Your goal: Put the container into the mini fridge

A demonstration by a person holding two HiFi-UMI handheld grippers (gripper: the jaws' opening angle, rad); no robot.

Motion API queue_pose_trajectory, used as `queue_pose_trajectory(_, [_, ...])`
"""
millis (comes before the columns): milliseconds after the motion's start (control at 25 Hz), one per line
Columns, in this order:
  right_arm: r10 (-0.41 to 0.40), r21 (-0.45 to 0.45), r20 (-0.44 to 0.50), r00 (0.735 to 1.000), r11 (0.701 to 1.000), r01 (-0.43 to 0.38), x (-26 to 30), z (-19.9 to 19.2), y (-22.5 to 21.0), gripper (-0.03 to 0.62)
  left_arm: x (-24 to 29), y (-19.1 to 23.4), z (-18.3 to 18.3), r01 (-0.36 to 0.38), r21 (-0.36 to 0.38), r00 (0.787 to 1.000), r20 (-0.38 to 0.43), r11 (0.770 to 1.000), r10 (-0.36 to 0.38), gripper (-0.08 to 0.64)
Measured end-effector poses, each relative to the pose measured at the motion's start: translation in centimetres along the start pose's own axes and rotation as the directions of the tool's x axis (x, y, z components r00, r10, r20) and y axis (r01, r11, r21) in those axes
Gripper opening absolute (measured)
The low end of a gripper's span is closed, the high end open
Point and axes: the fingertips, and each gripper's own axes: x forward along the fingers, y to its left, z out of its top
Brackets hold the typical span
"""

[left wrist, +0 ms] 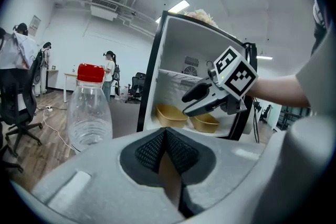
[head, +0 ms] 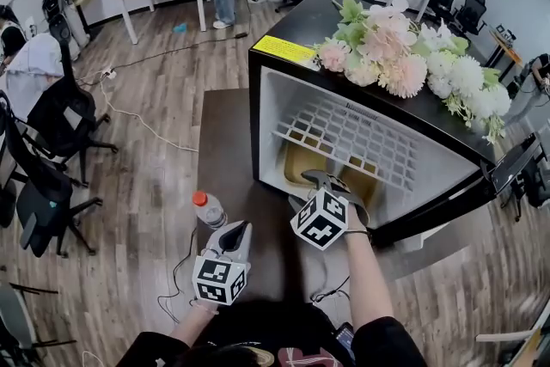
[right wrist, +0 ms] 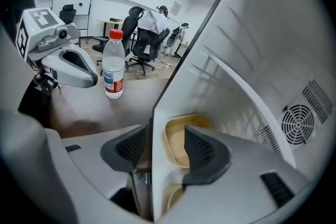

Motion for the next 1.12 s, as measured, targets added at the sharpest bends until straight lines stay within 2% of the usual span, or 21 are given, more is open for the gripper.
queue_pose_trajectory(560, [-0.106, 0.169, 0.134, 0.985, 0.982, 0.083, -6.0, -0.7, 2.7, 0.227, -1.7, -3.0, 1.4, 0.066, 0.011, 0.996, 0.061, 0.998, -0.067, 0.008])
queue_pose_trajectory(840, [-0.141, 0.273, 0.141, 0.980, 0.957, 0.099, -7.5, -2.8, 4.8, 0.222, -2.1, -4.3, 1.3, 0.088, 0.026, 0.994, 0.069, 0.996, -0.090, 0.008])
queue_pose_trajectory(1120, [-0.150, 0.391, 0.147, 0.978, 0.917, 0.082, -7.5, -5.4, 7.6, 0.222, -2.1, -5.2, 0.7, 0.101, 0.025, 0.992, 0.075, 0.995, -0.102, 0.008])
